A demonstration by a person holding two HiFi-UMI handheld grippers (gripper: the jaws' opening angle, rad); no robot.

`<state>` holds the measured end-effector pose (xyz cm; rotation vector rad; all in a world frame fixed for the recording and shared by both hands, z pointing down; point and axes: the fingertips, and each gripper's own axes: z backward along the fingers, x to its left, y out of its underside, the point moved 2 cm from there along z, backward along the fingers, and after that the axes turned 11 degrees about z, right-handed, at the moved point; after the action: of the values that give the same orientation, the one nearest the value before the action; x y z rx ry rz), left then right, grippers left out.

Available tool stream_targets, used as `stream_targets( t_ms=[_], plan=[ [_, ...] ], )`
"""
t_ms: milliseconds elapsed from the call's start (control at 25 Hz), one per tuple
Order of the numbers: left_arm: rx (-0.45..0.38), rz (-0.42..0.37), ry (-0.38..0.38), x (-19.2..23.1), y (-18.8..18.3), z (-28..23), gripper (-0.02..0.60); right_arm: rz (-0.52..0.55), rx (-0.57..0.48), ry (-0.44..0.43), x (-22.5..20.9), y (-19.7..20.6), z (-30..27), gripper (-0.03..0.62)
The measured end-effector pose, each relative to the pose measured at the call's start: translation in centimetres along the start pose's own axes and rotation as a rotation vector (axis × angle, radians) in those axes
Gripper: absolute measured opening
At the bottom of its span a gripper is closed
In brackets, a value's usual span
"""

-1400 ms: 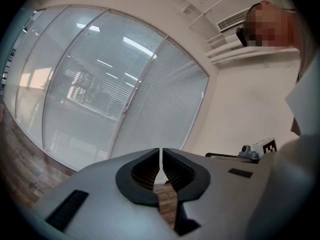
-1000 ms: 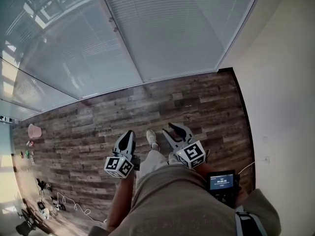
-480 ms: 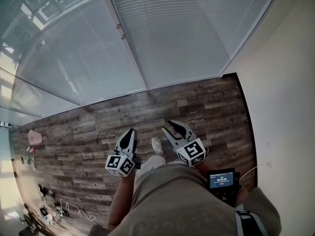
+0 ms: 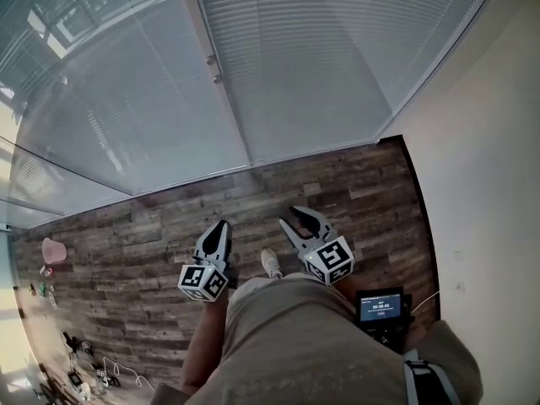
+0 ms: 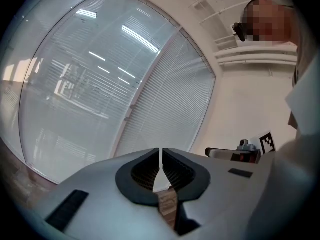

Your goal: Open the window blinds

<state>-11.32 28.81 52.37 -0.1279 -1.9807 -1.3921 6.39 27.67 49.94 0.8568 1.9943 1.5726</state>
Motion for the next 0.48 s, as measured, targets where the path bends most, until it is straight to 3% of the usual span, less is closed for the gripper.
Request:
stream_targets(
  t_ms=[480],
  plan=[
    [0.001,-0.003,0.028,5.7,-4.0,-2.9,0.031,0.013,-0.003,0.021,-0.5,-1.1,-7.1,0.135]
  ],
)
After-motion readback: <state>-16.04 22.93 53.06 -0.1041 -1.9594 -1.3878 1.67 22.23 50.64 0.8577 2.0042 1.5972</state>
